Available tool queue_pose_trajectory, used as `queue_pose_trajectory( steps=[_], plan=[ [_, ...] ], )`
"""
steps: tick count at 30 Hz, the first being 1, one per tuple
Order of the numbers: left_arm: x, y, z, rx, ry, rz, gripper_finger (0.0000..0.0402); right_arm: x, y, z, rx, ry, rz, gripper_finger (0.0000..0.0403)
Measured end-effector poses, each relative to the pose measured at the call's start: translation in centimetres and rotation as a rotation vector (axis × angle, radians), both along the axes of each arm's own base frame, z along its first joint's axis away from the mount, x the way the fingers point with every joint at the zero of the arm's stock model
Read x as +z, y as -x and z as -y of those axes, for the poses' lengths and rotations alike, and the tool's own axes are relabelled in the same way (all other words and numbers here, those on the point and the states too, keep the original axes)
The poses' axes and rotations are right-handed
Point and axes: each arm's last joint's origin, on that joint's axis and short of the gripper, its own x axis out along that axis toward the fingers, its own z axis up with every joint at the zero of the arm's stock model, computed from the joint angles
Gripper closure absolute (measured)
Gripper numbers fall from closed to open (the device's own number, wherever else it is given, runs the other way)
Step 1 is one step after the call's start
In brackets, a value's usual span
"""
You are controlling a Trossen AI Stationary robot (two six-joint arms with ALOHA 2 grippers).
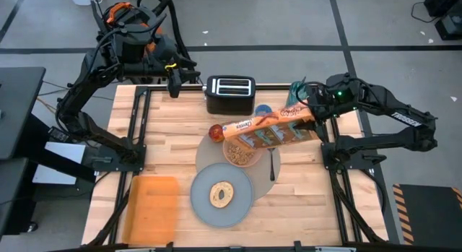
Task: Arrange a breakfast setting
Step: Pour the yellow cereal into the light orange bowl
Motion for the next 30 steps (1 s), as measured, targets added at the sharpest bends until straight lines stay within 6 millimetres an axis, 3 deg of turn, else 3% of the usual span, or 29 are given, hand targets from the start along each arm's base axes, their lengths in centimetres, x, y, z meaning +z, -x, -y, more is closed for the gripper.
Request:
queue_pose_trajectory(
  steps=[16,30],
  plan=[
    [0.1,0.0,0.0,0.000,-0.004,0.006,0.0209,-0.3,0.3,-0.1,-0.017,-0.010,-0.038,0.0190],
    [0.1,0.0,0.0,0.000,-0.004,0.007,0.0209,-0.7,-2.6,0.3,0.018,0.007,-0.040,0.0190]
  ],
)
